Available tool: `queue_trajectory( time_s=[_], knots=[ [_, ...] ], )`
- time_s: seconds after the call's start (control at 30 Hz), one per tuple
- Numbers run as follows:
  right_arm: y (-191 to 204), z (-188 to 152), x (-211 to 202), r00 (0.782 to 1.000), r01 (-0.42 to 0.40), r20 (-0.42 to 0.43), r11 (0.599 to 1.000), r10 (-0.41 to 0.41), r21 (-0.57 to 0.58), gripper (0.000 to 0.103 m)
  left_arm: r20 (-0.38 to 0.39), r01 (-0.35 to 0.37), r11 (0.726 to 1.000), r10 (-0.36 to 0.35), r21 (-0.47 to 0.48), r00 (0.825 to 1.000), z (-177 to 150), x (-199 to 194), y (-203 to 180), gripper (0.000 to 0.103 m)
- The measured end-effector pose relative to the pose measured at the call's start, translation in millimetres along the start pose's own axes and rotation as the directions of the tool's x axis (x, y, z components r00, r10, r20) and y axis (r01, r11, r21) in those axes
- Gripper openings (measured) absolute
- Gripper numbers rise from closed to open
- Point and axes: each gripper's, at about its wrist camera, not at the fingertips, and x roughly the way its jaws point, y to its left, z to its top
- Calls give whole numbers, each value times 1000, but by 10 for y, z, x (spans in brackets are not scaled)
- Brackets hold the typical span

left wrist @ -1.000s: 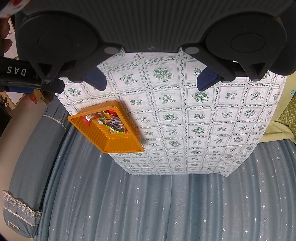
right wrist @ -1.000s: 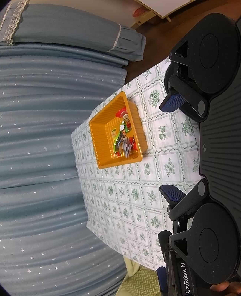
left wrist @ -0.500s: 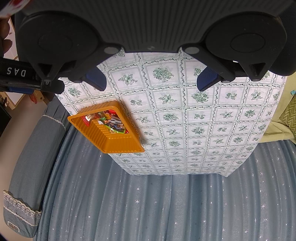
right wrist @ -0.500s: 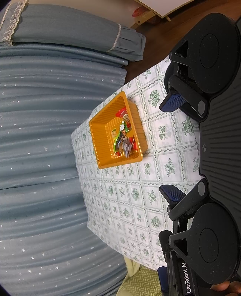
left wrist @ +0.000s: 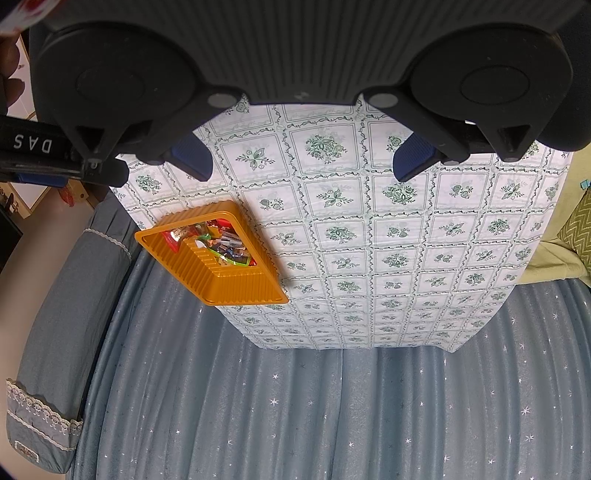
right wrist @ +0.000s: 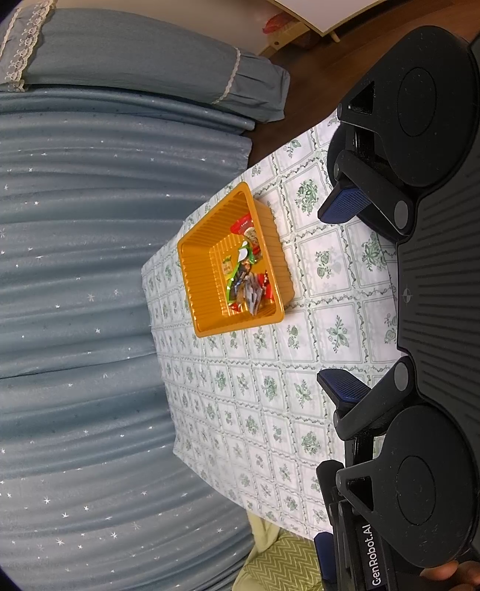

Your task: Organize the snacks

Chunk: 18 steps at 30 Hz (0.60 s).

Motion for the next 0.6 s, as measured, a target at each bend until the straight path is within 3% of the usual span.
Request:
queue_trajectory(
  time_s=[0.6],
  knots=[
    [-2,5,2,1000,-1,3,1000,1,-1,85,11,11,1000,-11,-4,1000,-24,8,6,103]
  ],
)
